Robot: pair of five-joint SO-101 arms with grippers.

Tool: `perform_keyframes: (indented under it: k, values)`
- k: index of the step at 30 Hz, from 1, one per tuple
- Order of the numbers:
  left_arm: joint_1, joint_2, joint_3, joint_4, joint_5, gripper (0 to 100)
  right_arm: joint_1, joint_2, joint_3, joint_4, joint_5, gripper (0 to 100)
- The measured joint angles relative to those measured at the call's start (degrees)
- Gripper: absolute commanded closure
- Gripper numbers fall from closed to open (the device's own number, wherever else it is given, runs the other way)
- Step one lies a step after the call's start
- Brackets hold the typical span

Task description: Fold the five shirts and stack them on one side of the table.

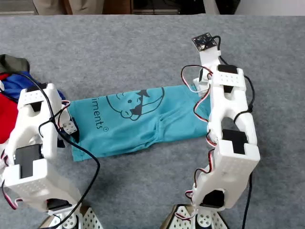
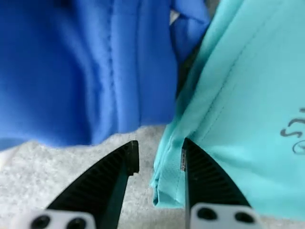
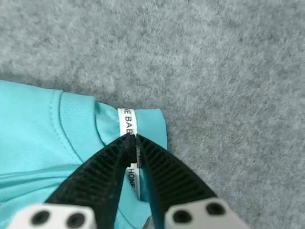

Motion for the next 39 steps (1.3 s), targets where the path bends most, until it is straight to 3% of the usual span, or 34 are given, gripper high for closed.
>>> perform_keyframes:
  k: [4,12,34,39]
  values:
    - [0.00,-3.52,-1.93,3.16,0.00,84,0.00,0.00,0.00,0.00,0.00,99.4]
    - [1.23,-5.01,-2.20,1.85,0.09,84,0.00,0.00,0.00,0.00,0.00,99.4]
    - [3.60,9.32,-2.29,-5.89,3.78,85,0.00,0.00,0.00,0.00,-0.09,99.4]
    - [3.78,9.58,-2.55,-6.15,7.30,97,0.00,0.00,0.00,0.00,-0.09,99.4]
